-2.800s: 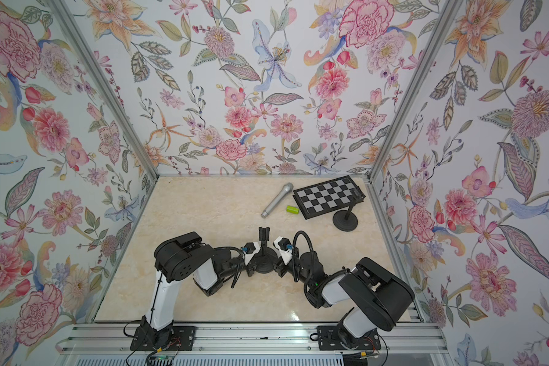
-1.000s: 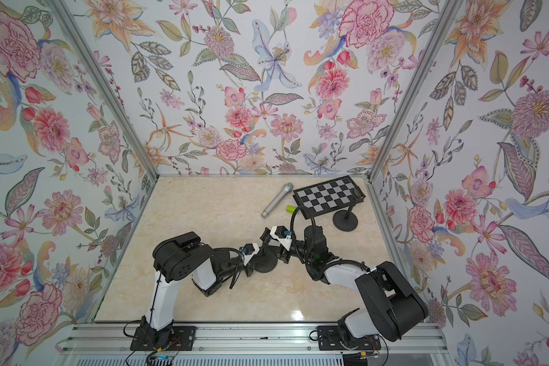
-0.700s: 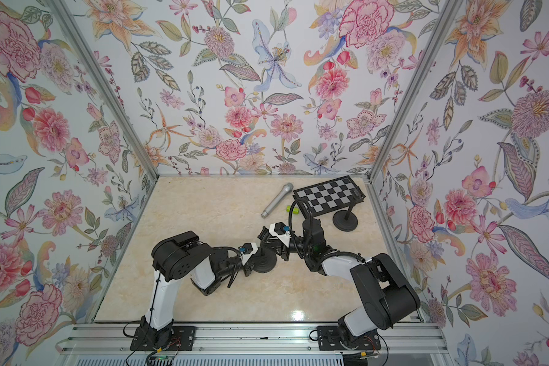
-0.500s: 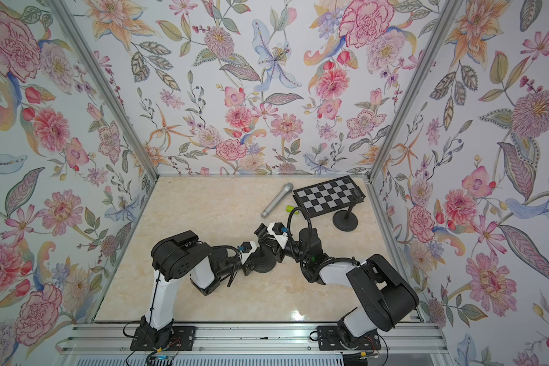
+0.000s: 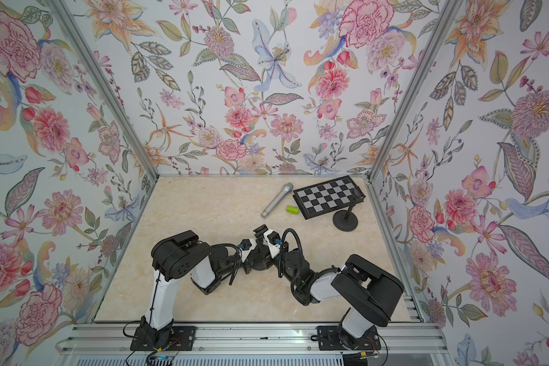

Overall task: Assemble a microphone stand
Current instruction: Screw the microphone stand pole into the microphone stand base.

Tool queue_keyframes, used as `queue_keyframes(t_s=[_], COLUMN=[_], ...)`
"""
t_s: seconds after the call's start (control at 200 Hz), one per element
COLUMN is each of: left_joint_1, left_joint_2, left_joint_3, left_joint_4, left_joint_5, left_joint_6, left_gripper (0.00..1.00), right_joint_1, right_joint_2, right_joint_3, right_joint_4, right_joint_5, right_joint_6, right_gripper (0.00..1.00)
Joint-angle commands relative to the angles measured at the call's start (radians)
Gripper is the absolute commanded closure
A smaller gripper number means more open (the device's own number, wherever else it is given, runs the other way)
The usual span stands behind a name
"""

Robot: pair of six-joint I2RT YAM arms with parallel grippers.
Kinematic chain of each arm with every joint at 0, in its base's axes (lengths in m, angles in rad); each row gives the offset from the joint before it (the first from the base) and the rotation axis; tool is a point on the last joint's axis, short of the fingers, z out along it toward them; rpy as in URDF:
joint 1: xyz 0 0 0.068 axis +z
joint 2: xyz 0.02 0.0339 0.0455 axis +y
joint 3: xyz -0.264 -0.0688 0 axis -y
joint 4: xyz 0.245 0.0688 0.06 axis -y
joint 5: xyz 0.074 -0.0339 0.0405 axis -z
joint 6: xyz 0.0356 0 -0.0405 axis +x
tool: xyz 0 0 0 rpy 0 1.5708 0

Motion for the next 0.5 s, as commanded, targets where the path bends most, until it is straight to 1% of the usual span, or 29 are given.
queue_keyframes(t_s=[0.0,0.03,0.055,0.075,0.1,0.125,0.16,0.205,0.26,0.315,0.365,0.42,0.49], left_joint_1=[-0.002,-0.004,-0.003,-0.001,0.001,0.003,0.007,0.007,0.008,0.013,0.015,0.014,0.016], left_joint_2=[0.044,0.034,0.029,0.027,0.031,0.036,0.047,0.046,0.033,0.035,0.045,0.042,0.031], left_joint_3=[-0.013,-0.016,-0.018,-0.019,-0.018,-0.012,-0.004,-0.004,-0.011,-0.011,-0.004,-0.005,-0.009], left_joint_4=[0.240,0.240,0.240,0.240,0.240,0.240,0.240,0.240,0.240,0.239,0.240,0.240,0.240], left_joint_5=[0.020,0.022,0.022,0.024,0.030,0.043,0.068,0.086,0.080,0.075,0.094,0.107,0.090], left_joint_6=[0.057,0.067,0.077,0.081,0.081,0.074,0.064,0.067,0.079,0.078,0.066,0.068,0.077], left_gripper=[0.85,0.85,0.85,0.85,0.85,0.85,0.85,0.85,0.85,0.85,0.85,0.84,0.83], right_joint_1=[-0.136,-0.157,-0.205,-0.225,-0.243,-0.255,-0.264,-0.269,-0.279,-0.291,-0.301,-0.304,-0.306], right_joint_2=[-0.023,-0.024,-0.028,-0.032,-0.036,-0.041,-0.045,-0.047,-0.041,-0.029,-0.019,-0.012,-0.001], right_joint_3=[0.006,0.029,0.053,0.077,0.114,0.155,0.209,0.257,0.275,0.276,0.283,0.292,0.291], right_joint_4=[-0.050,-0.100,-0.172,-0.252,-0.380,-0.510,-0.668,-0.787,-0.787,-0.731,-0.704,-0.698,-0.661], right_joint_5=[-0.565,-0.686,-0.779,-0.850,-0.911,-0.942,-0.952,-0.958,-0.974,-0.997,-0.998,-0.997,-0.984], right_joint_6=[-0.017,-0.039,-0.084,-0.129,-0.210,-0.285,-0.388,-0.483,-0.505,-0.483,-0.464,-0.459,-0.445], right_gripper=[0.63,0.62,0.60,0.58,0.57,0.57,0.56,0.56,0.55,0.55,0.55,0.56,0.59])
